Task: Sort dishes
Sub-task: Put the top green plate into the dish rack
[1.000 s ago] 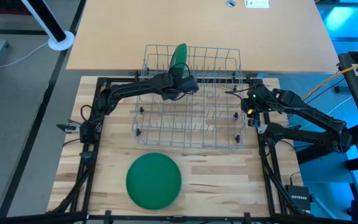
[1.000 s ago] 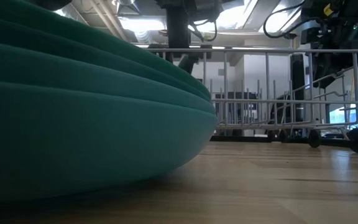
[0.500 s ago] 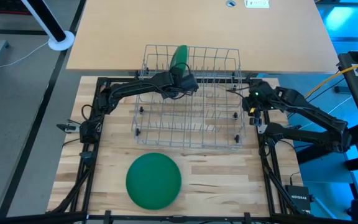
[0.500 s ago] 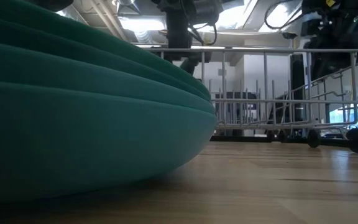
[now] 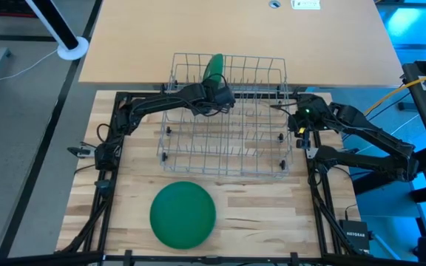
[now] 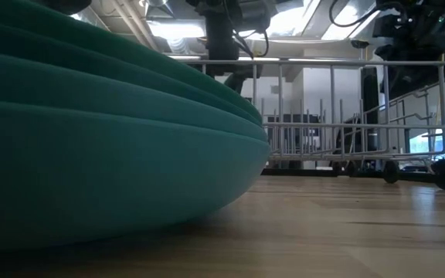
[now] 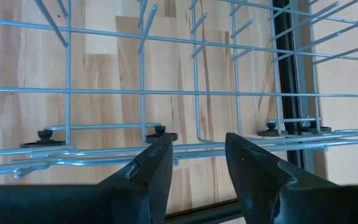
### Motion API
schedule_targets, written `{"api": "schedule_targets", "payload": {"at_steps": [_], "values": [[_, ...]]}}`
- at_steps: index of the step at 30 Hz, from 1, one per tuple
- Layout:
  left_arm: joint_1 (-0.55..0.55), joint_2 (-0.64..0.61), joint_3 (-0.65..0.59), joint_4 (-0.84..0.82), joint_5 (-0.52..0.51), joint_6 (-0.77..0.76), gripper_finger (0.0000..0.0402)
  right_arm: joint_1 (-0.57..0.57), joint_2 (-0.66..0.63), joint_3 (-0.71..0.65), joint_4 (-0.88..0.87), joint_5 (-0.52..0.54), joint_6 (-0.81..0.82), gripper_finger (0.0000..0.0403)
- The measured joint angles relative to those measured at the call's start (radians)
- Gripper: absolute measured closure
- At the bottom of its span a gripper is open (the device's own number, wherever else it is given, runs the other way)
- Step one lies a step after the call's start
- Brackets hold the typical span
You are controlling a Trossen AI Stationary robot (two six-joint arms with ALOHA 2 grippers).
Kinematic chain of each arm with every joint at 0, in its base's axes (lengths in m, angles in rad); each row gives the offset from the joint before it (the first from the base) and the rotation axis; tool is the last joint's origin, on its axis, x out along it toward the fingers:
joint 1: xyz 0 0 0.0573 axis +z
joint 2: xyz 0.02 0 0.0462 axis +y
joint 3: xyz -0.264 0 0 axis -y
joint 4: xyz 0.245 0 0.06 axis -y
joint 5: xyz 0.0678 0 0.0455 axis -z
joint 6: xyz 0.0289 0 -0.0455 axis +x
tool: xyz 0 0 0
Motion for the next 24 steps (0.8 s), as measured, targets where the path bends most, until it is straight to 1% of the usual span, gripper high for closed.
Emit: {"api": "schedule_targets", "payload": {"at_steps": [9, 15, 24], "values": [[0.010, 0.002, 0.000, -0.025, 0.008, 0.010, 0.0205, 0.000, 0.000, 0.000, -0.001, -0.003, 0.000, 0.0249], [0.010, 0.002, 0.000, -0.023, 0.007, -0.015, 0.0205, 0.000, 0.000, 0.000, -0.001, -0.003, 0.001, 0.0249], [0.010, 0.002, 0.000, -0.022, 0.005, 0.008, 0.0205, 0.000, 0.000, 0.000, 0.001, -0.003, 0.003, 0.0249]]}}
